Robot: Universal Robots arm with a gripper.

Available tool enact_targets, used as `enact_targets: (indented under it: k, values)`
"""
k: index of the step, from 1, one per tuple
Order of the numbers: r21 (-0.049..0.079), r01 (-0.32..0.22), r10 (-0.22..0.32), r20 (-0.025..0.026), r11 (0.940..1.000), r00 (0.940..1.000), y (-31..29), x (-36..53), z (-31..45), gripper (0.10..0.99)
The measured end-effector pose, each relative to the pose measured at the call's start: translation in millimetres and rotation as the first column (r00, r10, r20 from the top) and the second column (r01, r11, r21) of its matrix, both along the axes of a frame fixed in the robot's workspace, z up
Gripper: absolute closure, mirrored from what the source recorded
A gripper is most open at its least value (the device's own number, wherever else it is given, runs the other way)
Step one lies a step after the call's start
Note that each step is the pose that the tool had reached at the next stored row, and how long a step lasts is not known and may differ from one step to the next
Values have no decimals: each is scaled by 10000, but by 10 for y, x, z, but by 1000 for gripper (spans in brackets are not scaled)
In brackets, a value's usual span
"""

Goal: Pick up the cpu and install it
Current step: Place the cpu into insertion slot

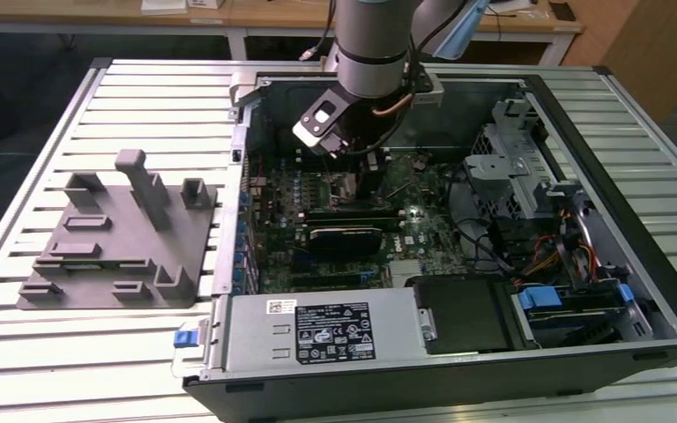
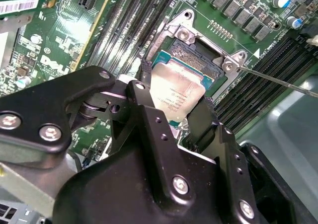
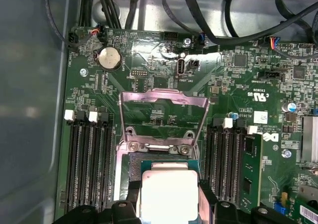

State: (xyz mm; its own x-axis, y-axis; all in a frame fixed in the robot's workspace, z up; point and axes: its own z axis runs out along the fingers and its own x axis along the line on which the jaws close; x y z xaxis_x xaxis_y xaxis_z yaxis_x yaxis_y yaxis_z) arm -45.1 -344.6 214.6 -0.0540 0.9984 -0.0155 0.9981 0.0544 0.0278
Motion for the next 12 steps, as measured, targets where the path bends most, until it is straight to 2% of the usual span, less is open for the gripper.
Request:
enact_targets:
  k: [7,12]
  values:
    - [1,28,-28,-85,10000,10000,34,1,-27,545]
    - [0,192,-192,-109,9998,9998,37,0,-59,545]
